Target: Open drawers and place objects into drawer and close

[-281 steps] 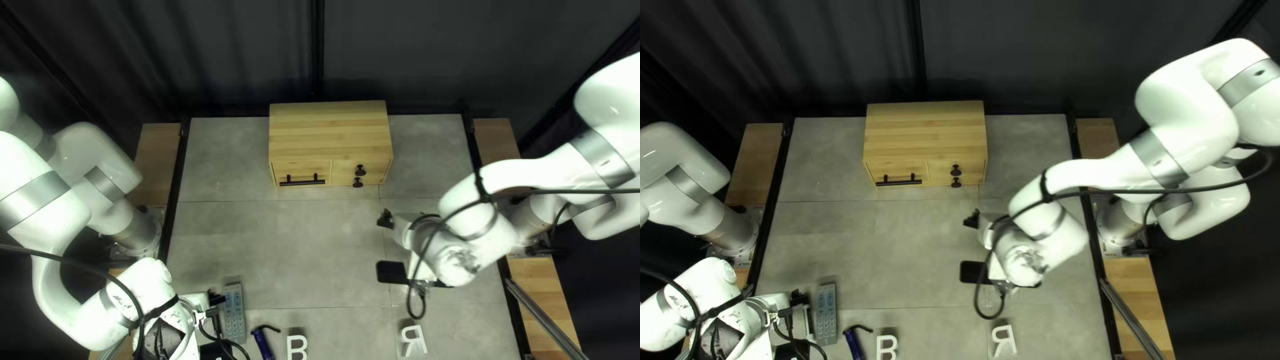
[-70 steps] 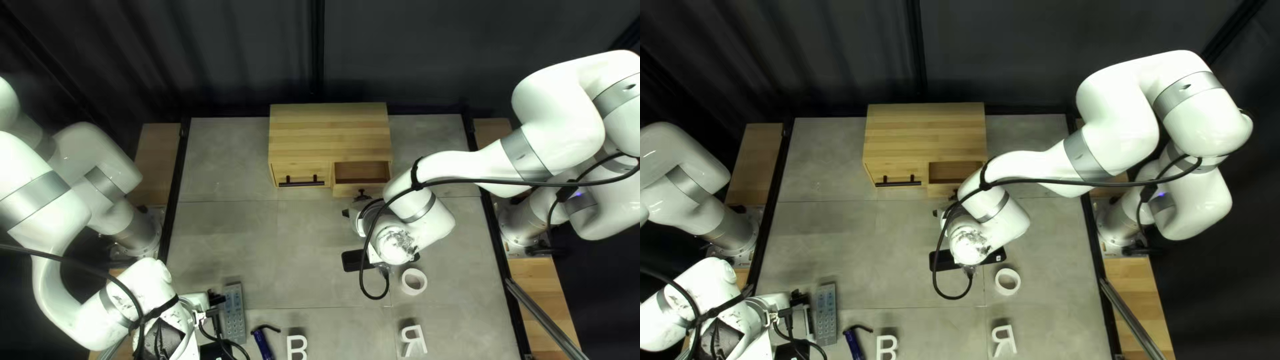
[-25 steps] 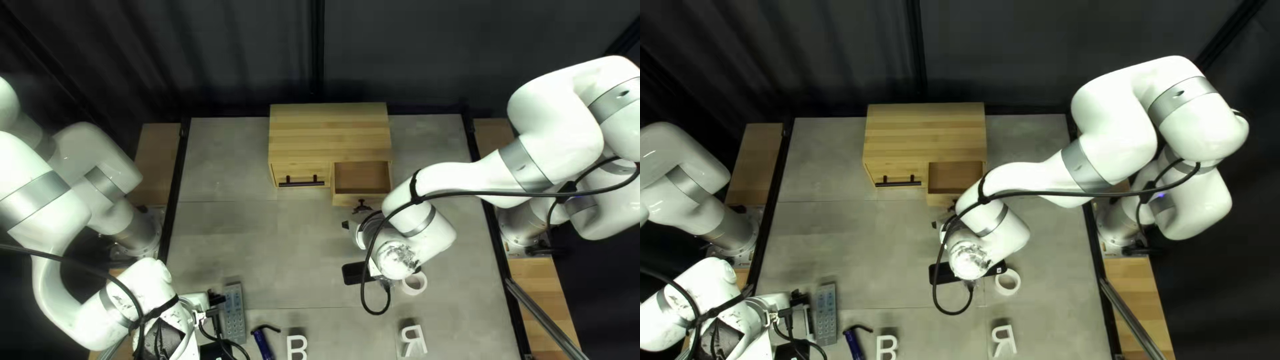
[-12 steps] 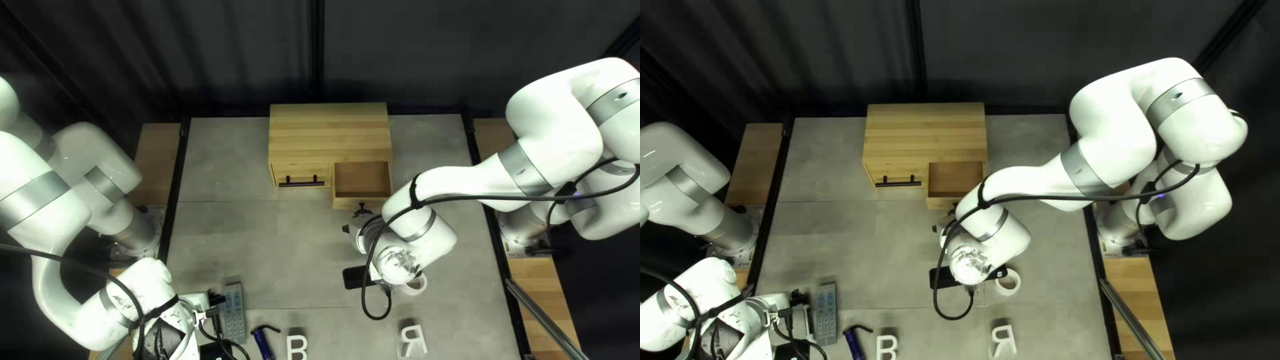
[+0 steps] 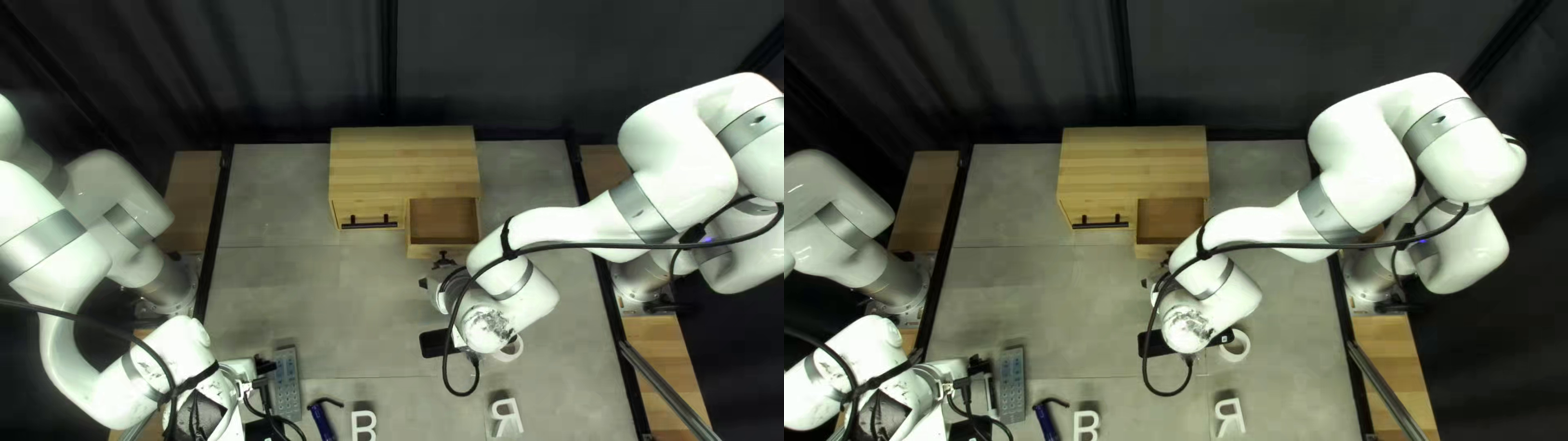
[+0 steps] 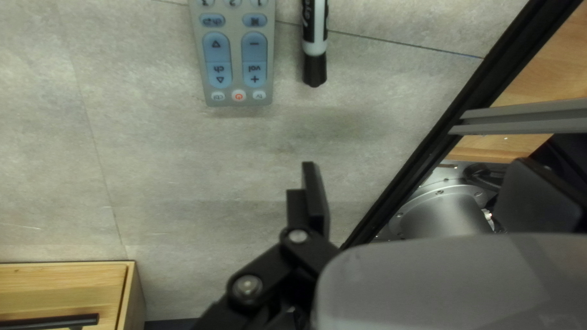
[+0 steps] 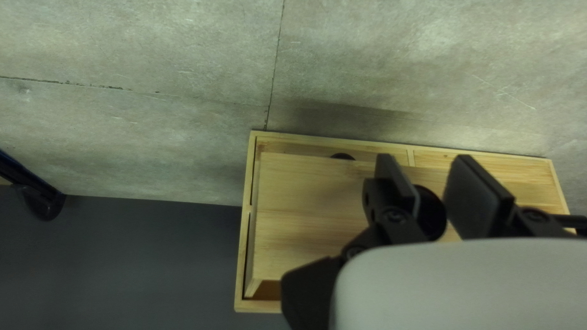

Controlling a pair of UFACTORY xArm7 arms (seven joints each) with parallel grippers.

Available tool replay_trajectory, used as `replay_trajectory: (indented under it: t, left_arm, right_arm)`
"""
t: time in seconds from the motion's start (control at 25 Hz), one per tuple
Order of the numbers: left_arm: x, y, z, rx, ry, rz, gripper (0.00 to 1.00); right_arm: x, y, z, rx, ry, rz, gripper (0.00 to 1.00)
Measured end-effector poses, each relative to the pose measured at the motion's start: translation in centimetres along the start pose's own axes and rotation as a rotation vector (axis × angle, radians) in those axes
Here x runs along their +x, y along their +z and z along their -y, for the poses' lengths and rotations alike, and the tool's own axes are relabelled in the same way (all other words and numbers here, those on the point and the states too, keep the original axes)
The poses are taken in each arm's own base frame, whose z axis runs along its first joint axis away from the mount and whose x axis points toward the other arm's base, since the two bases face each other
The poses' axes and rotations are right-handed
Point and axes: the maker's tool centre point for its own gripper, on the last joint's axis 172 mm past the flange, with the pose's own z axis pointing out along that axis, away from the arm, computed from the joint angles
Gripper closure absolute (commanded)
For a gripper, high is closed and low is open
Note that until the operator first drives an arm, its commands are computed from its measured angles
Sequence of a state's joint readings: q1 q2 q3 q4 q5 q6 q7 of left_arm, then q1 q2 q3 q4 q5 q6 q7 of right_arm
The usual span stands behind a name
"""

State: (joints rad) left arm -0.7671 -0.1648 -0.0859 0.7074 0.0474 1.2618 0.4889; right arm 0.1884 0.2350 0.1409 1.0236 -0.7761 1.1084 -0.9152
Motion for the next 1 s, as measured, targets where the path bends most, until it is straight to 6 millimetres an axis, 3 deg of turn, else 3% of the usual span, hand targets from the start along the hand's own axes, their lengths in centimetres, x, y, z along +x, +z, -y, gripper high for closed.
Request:
replay_trajectory:
  t: [0.48, 0.56, 0.6, 0.68, 1.0]
  left_arm:
    - [0.0, 0.0, 0.0, 0.000, 0.000, 0.000, 0.00]
    - [0.0, 0.0, 0.0, 0.000, 0.000, 0.000, 0.00]
    - [0.0, 0.0, 0.0, 0.000, 0.000, 0.000, 0.00]
    - [0.0, 0.0, 0.0, 0.000, 0.000, 0.000, 0.00]
    - [0.0, 0.0, 0.0, 0.000, 0.000, 0.000, 0.00]
  right_arm:
    - [0.7, -0.3, -0.2, 0.000, -0.006, -0.003, 0.92]
    - [0.7, -0.3, -0.2, 0.000, -0.006, -0.003, 0.87]
    - [0.8, -0.3, -0.2, 0.000, -0.006, -0.003, 0.70]
    - [0.8, -0.4, -0.2, 0.000, -0.006, -0.004, 0.95]
    - [1.1, -0.8, -0.4, -0.002, -0.011, -0.003, 0.95]
